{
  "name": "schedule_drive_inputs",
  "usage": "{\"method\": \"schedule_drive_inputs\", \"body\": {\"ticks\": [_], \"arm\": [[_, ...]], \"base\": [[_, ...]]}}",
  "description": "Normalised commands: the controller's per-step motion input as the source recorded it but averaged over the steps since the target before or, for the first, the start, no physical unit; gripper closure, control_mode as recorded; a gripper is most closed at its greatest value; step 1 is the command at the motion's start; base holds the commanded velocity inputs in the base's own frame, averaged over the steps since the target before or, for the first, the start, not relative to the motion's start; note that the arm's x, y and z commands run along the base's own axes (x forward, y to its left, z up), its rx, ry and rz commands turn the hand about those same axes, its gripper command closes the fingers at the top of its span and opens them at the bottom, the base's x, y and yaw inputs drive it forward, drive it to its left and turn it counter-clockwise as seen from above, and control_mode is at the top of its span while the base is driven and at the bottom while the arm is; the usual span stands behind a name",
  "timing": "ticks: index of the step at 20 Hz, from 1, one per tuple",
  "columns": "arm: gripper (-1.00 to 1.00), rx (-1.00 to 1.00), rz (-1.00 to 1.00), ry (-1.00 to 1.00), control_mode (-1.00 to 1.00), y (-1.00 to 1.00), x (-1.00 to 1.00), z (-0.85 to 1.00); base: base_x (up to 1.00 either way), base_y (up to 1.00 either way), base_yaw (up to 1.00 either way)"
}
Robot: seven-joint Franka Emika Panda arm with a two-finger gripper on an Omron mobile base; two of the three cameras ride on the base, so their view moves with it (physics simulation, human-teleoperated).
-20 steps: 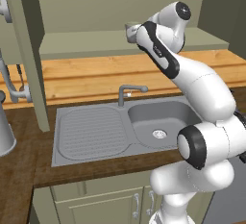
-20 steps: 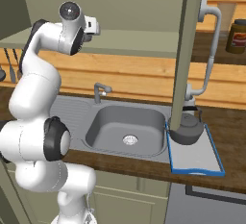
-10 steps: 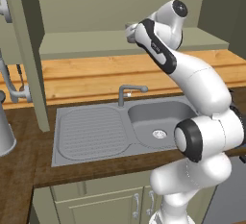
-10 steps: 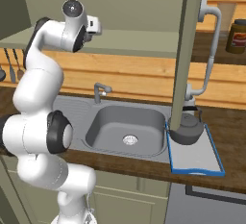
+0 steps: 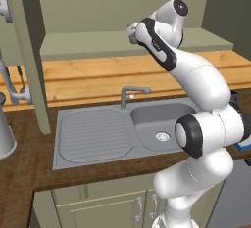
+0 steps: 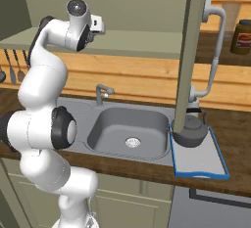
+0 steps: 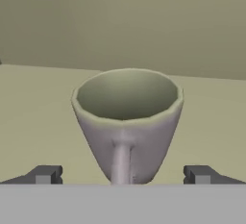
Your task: Pick the kettle from the counter and place it on the tray. Then pick the mug from the cabinet and place it on the tray. Then close the cabinet doors.
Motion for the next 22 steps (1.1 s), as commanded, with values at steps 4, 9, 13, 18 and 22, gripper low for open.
{"method": "schedule_drive_inputs", "body": {"ticks": [4,9,13,18,22], "arm": [[-1.00,0.00,0.00,0.00,-1.00,0.00,0.09,0.00],[1.00,0.00,0.00,0.00,-1.00,0.08,-0.02,0.00],[1.00,0.00,0.00,-0.01,-1.00,0.07,0.00,-0.04],[1.00,-0.01,0.00,-0.09,-1.00,0.00,0.05,-0.04],[1.00,0.00,0.00,-0.01,-1.00,0.00,0.04,0.00]], "base": [[0.00,0.00,0.00],[0.00,0.00,0.00],[0.00,0.00,0.00],[0.00,0.00,0.00],[0.00,0.00,0.00]]}}
